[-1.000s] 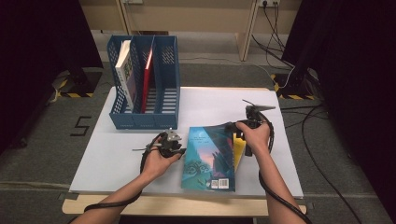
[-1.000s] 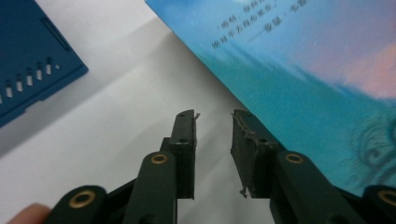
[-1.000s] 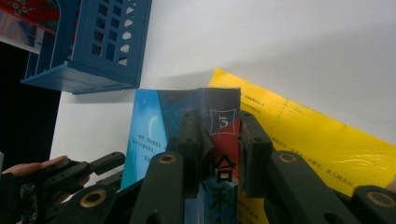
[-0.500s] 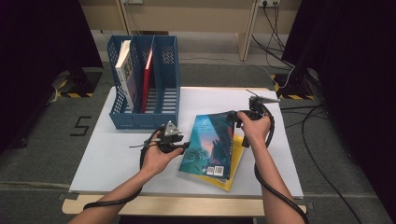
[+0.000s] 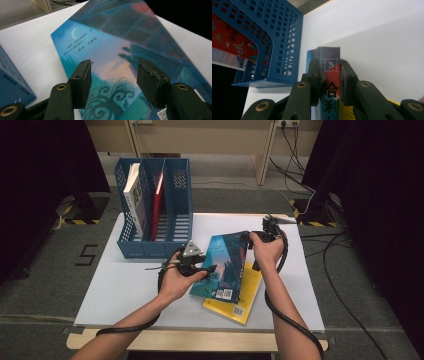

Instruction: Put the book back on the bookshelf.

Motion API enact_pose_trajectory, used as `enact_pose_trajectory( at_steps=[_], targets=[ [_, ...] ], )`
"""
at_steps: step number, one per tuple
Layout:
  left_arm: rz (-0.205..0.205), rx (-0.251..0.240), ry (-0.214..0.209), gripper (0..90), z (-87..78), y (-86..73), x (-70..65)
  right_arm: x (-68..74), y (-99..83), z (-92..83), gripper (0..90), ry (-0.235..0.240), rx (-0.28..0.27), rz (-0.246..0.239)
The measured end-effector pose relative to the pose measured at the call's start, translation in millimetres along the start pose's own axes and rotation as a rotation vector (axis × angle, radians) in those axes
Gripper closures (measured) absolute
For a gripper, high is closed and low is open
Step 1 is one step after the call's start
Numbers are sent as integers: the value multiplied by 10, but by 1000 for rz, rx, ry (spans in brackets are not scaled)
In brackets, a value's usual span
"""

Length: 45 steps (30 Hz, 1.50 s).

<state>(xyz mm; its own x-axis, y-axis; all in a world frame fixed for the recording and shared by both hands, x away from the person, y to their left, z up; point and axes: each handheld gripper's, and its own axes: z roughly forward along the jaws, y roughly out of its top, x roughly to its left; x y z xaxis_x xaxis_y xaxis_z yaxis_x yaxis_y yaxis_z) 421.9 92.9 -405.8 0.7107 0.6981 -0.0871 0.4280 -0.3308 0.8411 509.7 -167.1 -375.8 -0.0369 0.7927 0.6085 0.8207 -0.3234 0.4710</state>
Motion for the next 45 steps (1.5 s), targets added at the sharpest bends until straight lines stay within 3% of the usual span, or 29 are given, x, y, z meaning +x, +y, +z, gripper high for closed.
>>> enact_pose_trajectory(
  at_steps=[12,23,35,45],
  targets=[
    [29,7,-71,404,189,270,-270,170,31,1,749,-16,-34,-45],
    [-3,3,-117,401,296,374,-381,226,25,-40,749,-35,-54,-54],
    [1,19,-117,400,421,398,-456,209,47,-127,749,-54,-71,-61],
    [27,23,-91,403,497,471,-494,259,65,-245,749,-71,-127,-67]
  ],
)
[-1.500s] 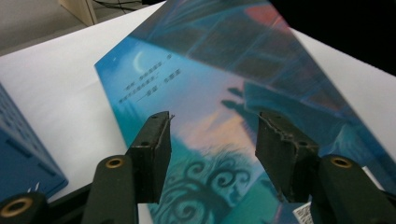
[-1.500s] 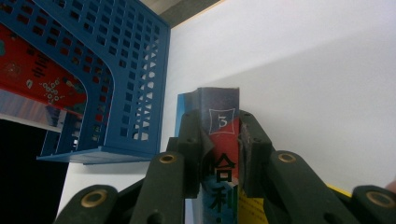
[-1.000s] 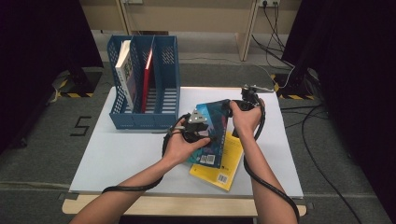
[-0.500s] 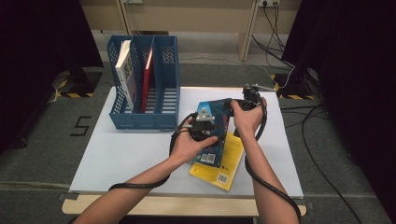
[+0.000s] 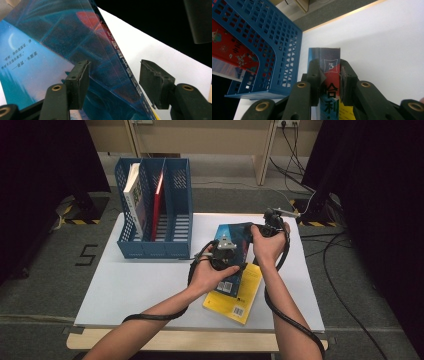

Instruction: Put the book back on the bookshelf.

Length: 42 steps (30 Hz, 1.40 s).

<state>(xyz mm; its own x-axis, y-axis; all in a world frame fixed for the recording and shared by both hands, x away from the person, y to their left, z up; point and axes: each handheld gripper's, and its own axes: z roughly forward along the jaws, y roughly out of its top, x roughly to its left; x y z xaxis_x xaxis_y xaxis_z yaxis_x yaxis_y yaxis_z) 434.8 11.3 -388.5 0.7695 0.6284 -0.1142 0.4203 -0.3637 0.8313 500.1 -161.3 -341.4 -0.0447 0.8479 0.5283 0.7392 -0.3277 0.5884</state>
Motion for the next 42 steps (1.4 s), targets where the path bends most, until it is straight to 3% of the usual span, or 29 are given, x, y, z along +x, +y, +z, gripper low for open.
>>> enact_pose_trajectory(
  at_steps=[17,23,37,42],
  targets=[
    [-20,3,8,383,99,46,48,64,27,-30,749,-13,-15,-28],
    [11,7,27,385,124,76,48,57,43,-63,749,-13,-30,-28],
    [88,13,104,393,188,169,72,164,89,-176,748,-37,-94,-87],
    [111,18,136,397,186,153,104,197,86,-191,748,-35,-95,-77]
  ],
)
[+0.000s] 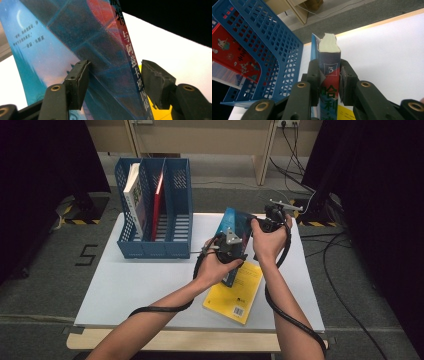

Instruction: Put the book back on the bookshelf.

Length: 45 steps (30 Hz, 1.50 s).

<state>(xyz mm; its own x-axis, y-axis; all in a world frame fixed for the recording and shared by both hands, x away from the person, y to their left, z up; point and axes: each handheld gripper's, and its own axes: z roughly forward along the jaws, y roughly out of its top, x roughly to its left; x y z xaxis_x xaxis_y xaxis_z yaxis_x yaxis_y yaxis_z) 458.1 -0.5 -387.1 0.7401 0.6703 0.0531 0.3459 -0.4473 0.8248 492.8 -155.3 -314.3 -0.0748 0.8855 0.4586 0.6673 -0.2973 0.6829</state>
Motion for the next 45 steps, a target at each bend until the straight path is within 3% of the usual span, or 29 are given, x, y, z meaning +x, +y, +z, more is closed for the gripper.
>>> enact_pose_trajectory(
  at_steps=[4,10,13,16,26,29,34,38,40,45],
  targets=[
    [10,2,16,403,-33,-8,32,42,-2,-11,748,4,-6,-8],
    [-13,-21,38,401,-50,-16,34,111,-24,11,748,-8,-13,-18],
    [-52,-46,38,368,-41,29,49,130,-37,13,748,-9,-12,-16],
    [-43,-60,72,347,-16,68,51,145,-44,15,748,-11,-14,-18],
    [-53,-44,114,320,69,61,65,208,-75,17,745,-7,-19,-13],
    [-39,-31,139,318,86,62,81,240,-79,19,744,-2,-22,-28],
    [-59,-27,158,344,111,51,117,282,-79,23,740,2,-17,-33],
    [-44,-32,182,374,111,21,101,307,-81,22,736,0,-13,-33],
    [-12,-32,202,379,114,-19,72,323,-87,24,733,1,-11,-41],
    [-39,-43,213,409,104,-60,54,363,-97,17,730,-3,4,-50]
  ],
)
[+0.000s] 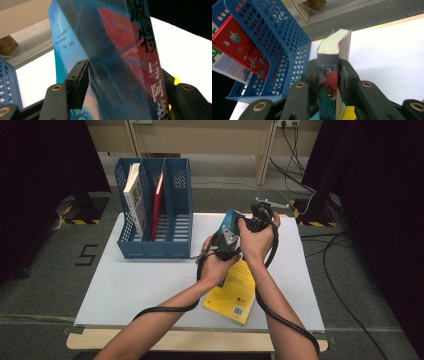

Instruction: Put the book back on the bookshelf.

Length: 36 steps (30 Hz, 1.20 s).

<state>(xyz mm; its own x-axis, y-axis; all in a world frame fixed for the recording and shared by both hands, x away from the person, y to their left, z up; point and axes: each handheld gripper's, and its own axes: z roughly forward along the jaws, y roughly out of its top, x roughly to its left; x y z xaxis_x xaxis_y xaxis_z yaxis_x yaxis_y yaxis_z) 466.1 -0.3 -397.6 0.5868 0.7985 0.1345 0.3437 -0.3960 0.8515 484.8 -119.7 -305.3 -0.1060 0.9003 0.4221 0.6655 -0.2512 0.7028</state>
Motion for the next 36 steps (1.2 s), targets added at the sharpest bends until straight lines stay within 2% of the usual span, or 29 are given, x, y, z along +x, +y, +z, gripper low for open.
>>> enact_pose_trajectory(
  at_steps=[2,5,8,13,17,19,23,26,28,29,31,33,36],
  targets=[
    [-3,13,6,422,-16,0,1,23,-8,-4,728,-2,-3,-13],
    [-56,26,2,450,-46,-13,14,61,-27,-16,723,6,-4,-30],
    [-68,29,7,490,-90,-46,22,98,-48,-27,718,13,3,-40],
    [-50,34,15,552,-156,-80,46,169,-68,-39,700,27,19,-58],
    [-11,37,36,660,-190,-105,77,197,-59,-19,671,46,40,-38],
    [-47,38,23,688,-194,-135,102,230,-61,-21,682,47,39,-43],
    [-94,4,4,717,-232,-166,183,249,-51,-2,664,67,48,-43],
    [-124,-5,-31,736,-262,-174,271,253,-29,-76,625,120,-2,-70],
    [-113,-8,-52,744,-291,-187,300,258,4,-168,577,162,-40,-86],
    [-104,-10,-52,746,-304,-193,299,253,23,-227,557,168,-66,-101],
    [-90,-25,-56,748,-350,-216,308,216,44,-301,538,164,-95,-109],
    [-97,-36,-59,748,-379,-236,332,145,62,-370,510,157,-117,-116],
    [-95,-43,-65,748,-437,-263,396,-4,74,-417,506,130,-120,-116]
  ],
)
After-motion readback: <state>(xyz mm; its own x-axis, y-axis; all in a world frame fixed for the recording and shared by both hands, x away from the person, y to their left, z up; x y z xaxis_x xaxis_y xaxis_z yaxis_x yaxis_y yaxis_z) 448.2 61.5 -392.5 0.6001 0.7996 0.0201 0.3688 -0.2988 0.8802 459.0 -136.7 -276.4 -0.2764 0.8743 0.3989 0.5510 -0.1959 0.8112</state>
